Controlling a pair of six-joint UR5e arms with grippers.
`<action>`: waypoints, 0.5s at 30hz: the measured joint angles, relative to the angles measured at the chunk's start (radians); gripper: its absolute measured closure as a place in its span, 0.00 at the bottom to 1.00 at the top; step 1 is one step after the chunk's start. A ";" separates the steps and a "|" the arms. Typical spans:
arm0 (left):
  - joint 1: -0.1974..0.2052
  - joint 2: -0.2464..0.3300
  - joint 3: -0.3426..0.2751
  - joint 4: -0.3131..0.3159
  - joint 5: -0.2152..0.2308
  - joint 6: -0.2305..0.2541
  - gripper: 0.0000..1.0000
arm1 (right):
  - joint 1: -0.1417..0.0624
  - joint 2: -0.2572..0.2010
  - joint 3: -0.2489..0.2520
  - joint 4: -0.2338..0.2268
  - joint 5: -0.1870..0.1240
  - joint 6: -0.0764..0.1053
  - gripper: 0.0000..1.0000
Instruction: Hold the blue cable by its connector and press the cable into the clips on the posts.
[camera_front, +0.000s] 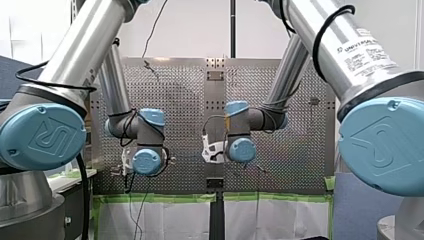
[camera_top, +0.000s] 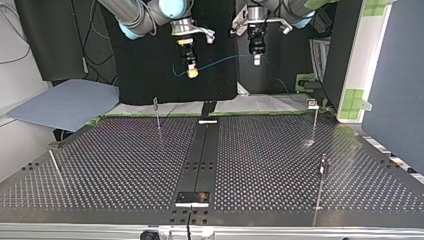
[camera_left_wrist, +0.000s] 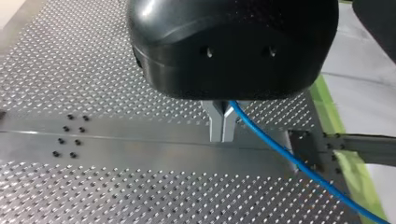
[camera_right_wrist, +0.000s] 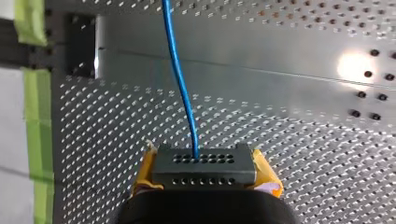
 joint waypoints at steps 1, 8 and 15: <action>0.003 0.011 0.005 -0.010 -0.007 -0.001 1.00 | -0.002 -0.011 -0.002 0.011 -0.010 0.011 1.00; 0.016 0.071 0.057 -0.071 -0.063 -0.001 1.00 | -0.014 -0.075 -0.034 0.074 -0.071 0.072 1.00; 0.020 0.126 0.111 -0.126 -0.115 -0.003 1.00 | -0.021 -0.129 -0.086 0.129 -0.126 0.083 1.00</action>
